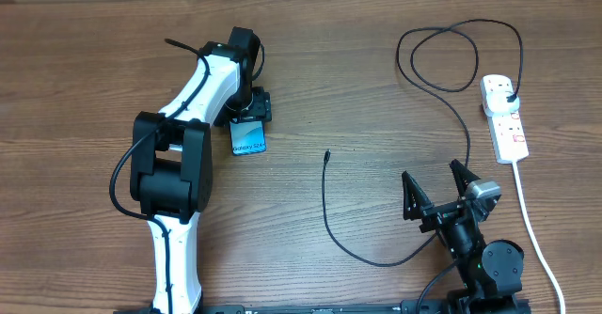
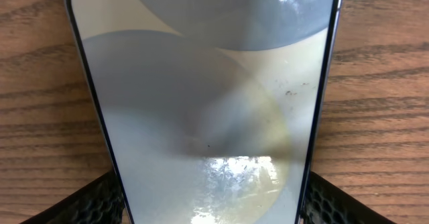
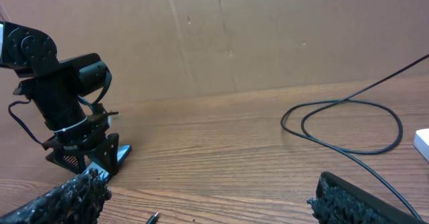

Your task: Plug charger to phone and switch on socket

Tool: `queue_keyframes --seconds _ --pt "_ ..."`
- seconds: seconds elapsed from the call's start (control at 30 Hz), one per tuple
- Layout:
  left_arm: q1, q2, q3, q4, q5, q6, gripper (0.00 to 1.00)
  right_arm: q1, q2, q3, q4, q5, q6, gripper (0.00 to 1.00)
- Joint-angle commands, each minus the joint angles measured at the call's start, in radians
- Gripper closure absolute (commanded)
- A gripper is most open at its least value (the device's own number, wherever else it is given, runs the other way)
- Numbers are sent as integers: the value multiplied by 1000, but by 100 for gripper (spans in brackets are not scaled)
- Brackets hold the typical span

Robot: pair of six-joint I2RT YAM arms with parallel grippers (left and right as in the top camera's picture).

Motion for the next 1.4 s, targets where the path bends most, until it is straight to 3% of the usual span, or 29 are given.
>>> queue_keyframes --seconds 0.0,0.23,0.5,1.0,1.23,1.37 --pt "40 251 -117 26 112 71 34 2 -9 -11 3 -6 -4 0" --pt "40 251 -28 -58 195 158 39 2 -9 -11 3 -6 -4 0" --pt "41 216 49 -123 383 234 38 2 -9 -11 2 -6 -4 0" --pt "42 141 49 -132 964 368 37 2 -9 -11 2 -6 -4 0" --pt "42 141 49 -140 1012 371 36 2 -9 -11 3 -6 -4 0" --pt "42 141 49 -171 1087 444 36 2 -9 -11 5 -43 3 0"
